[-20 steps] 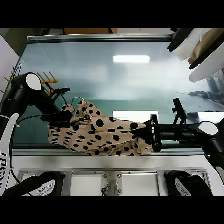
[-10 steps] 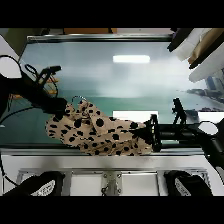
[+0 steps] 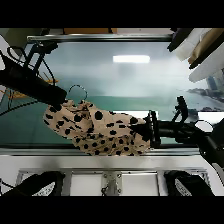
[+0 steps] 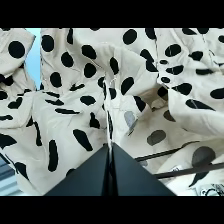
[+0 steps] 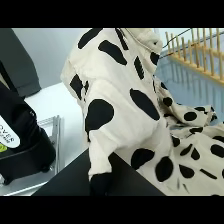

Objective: Fold the clothes and pants, and hang the long-sleeved shirts on hangers.

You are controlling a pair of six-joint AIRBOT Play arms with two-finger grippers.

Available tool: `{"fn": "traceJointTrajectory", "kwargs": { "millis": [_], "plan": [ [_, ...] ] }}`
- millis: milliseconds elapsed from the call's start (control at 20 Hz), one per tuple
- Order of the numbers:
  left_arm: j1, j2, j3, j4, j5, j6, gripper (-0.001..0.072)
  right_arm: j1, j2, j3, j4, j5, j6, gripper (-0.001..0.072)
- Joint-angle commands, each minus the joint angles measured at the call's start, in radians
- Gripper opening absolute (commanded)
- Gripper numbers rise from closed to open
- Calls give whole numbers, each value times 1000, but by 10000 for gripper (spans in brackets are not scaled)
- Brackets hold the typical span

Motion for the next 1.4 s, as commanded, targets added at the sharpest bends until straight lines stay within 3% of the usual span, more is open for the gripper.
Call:
{"fn": "traceJointTrajectory", "kwargs": {
  "millis": [0,400,750,800,850,900,1350],
  "plan": [
    [-13,1,12,32,1,-24,7,50,-48,-10,72,-4,-72,5],
    [-13,1,12,31,1,-34,7,256,-255,-16,381,-2,-279,4],
    [-11,1,12,31,1,-22,18,268,-262,-16,393,-3,-285,5],
    [-11,1,12,31,1,-19,204,268,-262,-16,393,-3,-285,5],
    [-11,1,12,31,1,-19,450,268,-262,-16,393,-3,-285,5],
    [-11,1,12,32,1,-19,540,268,-262,-16,393,-3,-285,5],
    [105,1,99,30,1,-23,538,268,-262,-16,357,-3,-258,5]
  ]
}}
